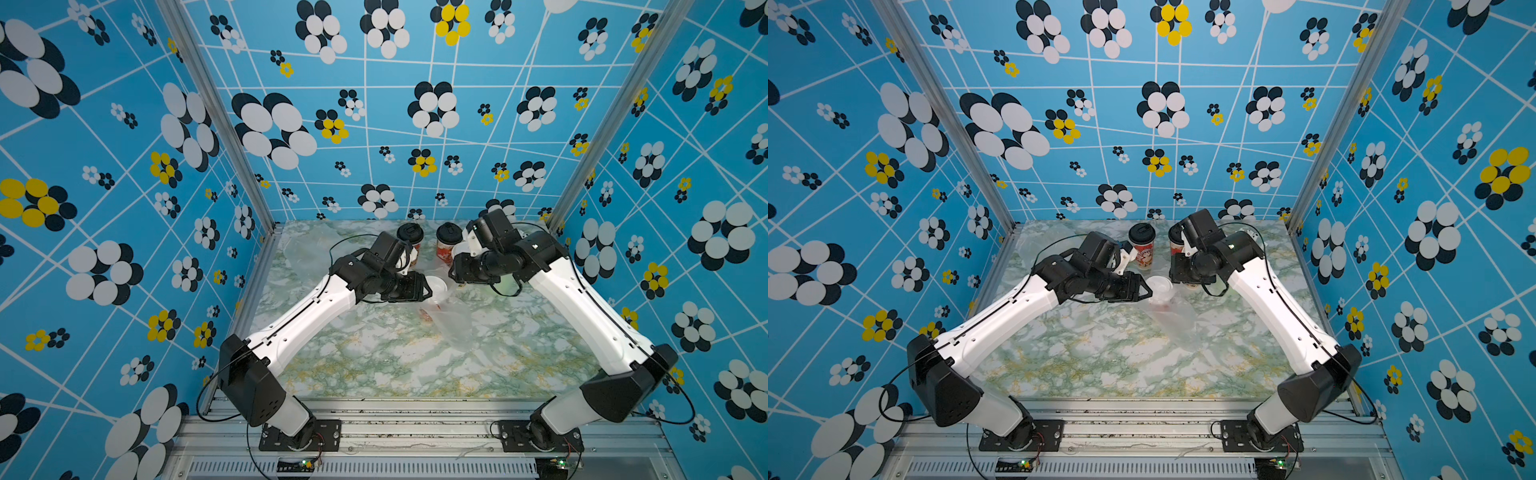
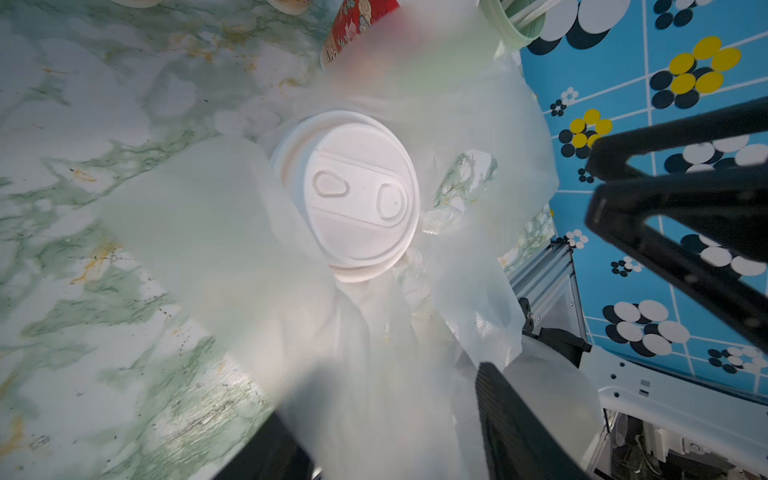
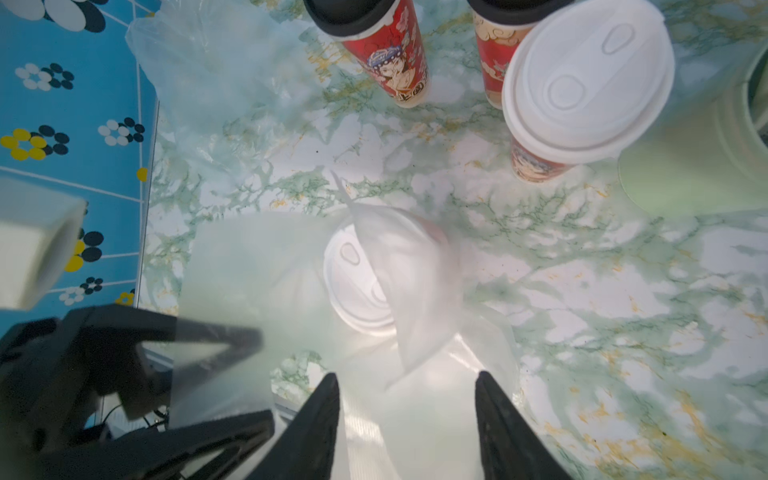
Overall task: Pack milk tea into plastic carrier bags
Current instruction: Adjust the plastic carrier bag at the center of the board.
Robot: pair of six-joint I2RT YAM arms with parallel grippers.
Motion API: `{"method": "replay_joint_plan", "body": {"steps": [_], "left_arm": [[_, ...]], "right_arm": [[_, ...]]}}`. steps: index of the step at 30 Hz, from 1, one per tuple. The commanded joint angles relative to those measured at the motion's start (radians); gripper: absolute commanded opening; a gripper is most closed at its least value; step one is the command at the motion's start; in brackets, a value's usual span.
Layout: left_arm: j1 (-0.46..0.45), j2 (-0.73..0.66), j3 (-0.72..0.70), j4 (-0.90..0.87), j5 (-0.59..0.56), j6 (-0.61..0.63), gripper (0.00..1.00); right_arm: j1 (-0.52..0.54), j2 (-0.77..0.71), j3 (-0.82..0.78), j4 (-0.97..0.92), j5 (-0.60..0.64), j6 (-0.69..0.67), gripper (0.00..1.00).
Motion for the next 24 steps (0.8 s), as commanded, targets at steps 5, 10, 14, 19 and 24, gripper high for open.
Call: {"method": "replay_joint_plan", "body": {"steps": [5, 10, 14, 19, 24], "left_arm": [[-0.088, -0.073, -0.048, -0.020, -0.102, -0.138, 0.68], [-0.157, -0.077, -0.064, 0.011, -0.107, -0.180, 0.66], [-0.209, -0.083, -0.094, 0.038, -0.102, -0.208, 0.60], [-0.245, -0.121, -0.167, 0.080, -0.115, -0.247, 0.38], [-0.250, -0.146, -0.215, 0.114, -0.134, -0.259, 0.19]], "right_arm": [[0.050, -0.093, -0.187, -0.081, -0.075, -0.043, 0.56], [0.125, -0.109, -0.236, -0.093, -0.110, -0.056, 0.54], [0.157, -0.134, -0.252, -0.109, -0.115, -0.060, 0.53], [0.169, -0.134, -0.217, -0.147, 0.030, -0.074, 0.54], [0.183, -0.109, -0.166, -0.131, 0.074, -0.093, 0.57]]}}
